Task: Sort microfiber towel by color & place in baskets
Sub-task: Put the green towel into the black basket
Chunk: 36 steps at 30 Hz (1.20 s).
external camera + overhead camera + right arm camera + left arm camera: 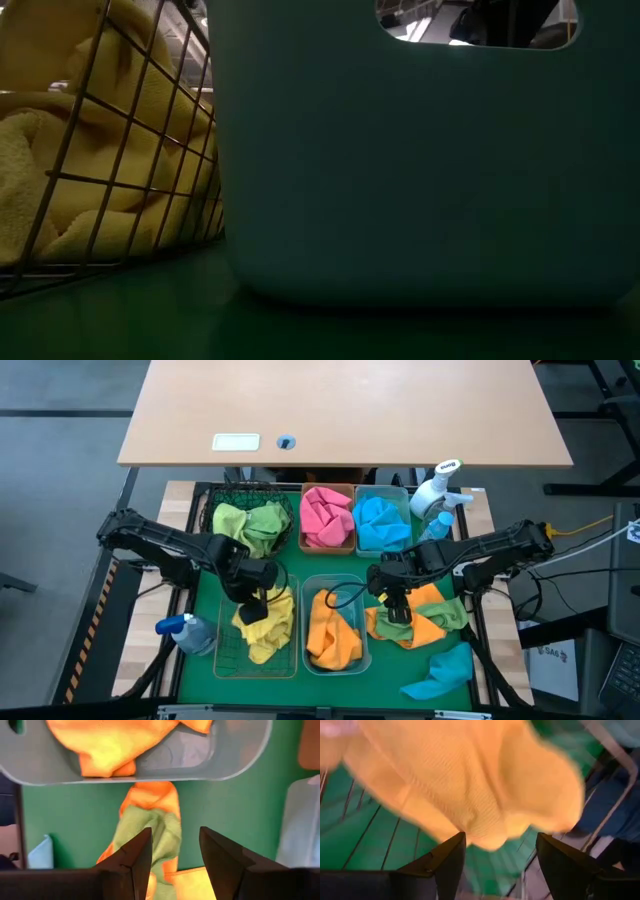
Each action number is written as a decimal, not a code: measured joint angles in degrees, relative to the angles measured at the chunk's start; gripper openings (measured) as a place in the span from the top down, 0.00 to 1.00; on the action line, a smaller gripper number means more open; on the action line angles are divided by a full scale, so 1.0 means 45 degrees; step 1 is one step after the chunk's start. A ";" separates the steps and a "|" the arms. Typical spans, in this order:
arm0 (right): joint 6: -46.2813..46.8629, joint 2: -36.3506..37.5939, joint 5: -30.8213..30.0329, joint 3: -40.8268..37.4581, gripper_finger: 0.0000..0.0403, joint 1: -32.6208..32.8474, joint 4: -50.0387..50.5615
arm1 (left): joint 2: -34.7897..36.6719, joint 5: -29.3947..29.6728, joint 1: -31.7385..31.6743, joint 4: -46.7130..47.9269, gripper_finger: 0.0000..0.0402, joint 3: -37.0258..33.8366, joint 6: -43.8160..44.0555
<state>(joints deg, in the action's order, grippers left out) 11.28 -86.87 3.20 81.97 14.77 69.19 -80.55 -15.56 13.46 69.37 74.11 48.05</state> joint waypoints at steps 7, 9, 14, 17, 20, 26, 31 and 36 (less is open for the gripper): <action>0.0542 0.0010 0.0210 -0.0587 0.59 0.1325 -0.0055 | 0.0000 0.0087 0.0000 -0.2567 0.42 0.0000 -0.0119; 0.0547 0.0010 0.0211 -0.1026 0.59 0.1788 -0.0063 | 0.0000 -0.0210 -0.0002 -0.3151 0.42 0.0000 -0.0338; 0.1081 0.0010 -0.0210 -0.2439 0.59 0.2591 -0.0750 | 0.0000 -0.0818 0.0004 -0.4103 0.42 0.0000 -0.0914; 0.1803 0.0010 -0.0352 -0.3357 0.59 0.2642 -0.1575 | 0.0000 -0.0335 -0.0017 -0.4765 0.42 0.0000 -0.1136; 0.2426 0.0006 -0.0091 -0.4132 0.59 0.2632 -0.2568 | 0.0000 0.0250 -0.0017 -0.5448 0.42 0.0000 -0.1146; 0.3164 0.0000 -0.0033 -0.4817 0.59 0.2636 -0.3218 | 0.0000 0.1188 -0.0017 -0.6499 0.42 0.0000 -0.1156; 0.3253 0.0000 -0.0033 -0.5239 0.59 0.2632 -0.4200 | 0.0000 0.2536 -0.0017 -0.6738 0.42 0.0000 -0.1161; 0.3257 0.0000 -0.0138 -0.5930 0.59 0.2637 -0.4911 | 0.0000 0.2943 -0.0017 -0.6738 0.42 0.0000 -0.1252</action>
<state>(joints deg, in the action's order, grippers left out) 25.93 -86.87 2.58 55.29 26.63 47.09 -80.55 -2.31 13.39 39.05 74.11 42.42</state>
